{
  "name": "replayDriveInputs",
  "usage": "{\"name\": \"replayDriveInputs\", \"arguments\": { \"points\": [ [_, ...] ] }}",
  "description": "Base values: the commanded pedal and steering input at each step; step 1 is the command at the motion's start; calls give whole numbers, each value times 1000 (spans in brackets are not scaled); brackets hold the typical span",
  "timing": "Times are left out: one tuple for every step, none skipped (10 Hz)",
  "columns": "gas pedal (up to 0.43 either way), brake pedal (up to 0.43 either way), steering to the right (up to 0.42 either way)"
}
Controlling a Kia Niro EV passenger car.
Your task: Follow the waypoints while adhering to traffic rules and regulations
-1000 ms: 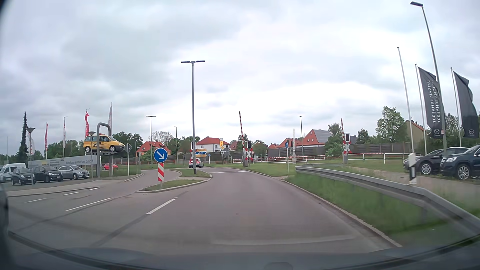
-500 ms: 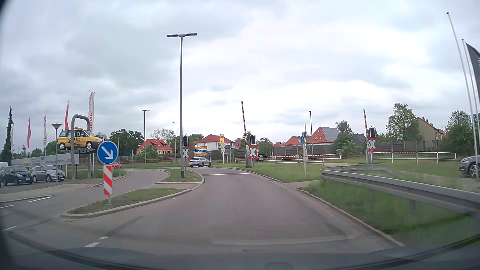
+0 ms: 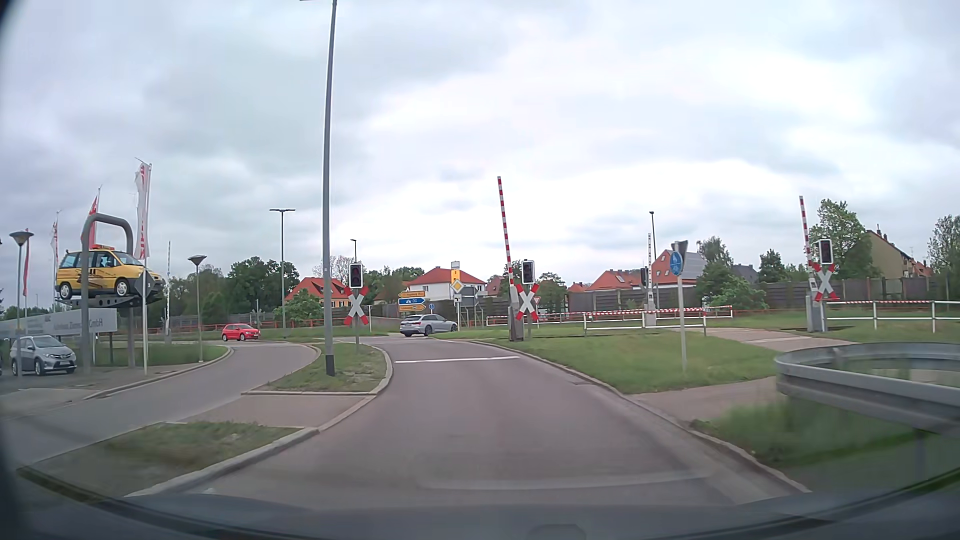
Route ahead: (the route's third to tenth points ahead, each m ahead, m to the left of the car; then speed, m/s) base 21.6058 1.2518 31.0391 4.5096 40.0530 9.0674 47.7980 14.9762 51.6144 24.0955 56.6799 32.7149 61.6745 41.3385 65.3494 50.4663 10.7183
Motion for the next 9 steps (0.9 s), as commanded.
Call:
{"name": "replayDriveInputs", "arguments": {
  "points": [
    [98,0,-45],
    [98,0,-49],
    [87,0,-51],
    [79,0,-52],
    [79,0,-53],
    [79,0,-54],
    [79,0,-55],
    [79,0,-57],
    [87,0,-57]
  ]
}}
